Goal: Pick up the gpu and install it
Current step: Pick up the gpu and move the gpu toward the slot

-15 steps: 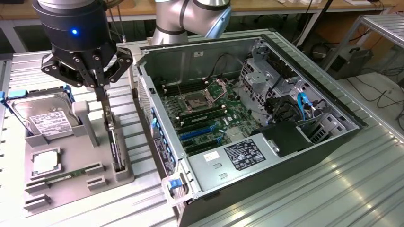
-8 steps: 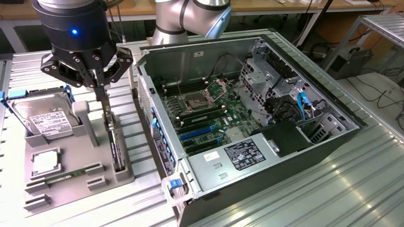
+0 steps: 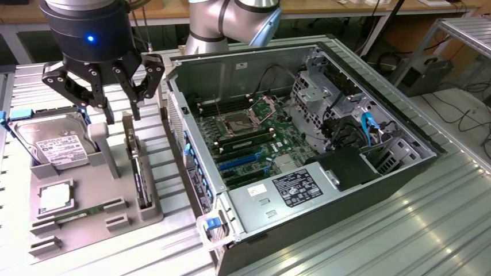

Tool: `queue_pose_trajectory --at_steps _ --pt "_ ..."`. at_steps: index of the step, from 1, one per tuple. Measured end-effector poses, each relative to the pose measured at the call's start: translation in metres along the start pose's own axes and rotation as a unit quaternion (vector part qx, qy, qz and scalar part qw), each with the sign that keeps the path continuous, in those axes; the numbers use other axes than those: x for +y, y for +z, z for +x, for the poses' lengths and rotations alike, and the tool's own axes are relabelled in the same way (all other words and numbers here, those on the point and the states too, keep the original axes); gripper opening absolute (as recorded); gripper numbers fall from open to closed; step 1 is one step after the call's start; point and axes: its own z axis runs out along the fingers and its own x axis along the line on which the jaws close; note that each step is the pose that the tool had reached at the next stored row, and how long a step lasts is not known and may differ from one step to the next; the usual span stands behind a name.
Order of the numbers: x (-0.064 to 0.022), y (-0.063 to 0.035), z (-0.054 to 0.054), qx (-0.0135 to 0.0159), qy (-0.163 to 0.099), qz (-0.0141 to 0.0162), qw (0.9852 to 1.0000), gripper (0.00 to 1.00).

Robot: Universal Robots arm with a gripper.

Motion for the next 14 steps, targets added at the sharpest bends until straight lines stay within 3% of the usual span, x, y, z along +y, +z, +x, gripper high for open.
queue_pose_trajectory --at_steps 14 --pt "-0.0058 0.0279 0.001 -0.0004 0.000 0.0004 1.0000 0.42"
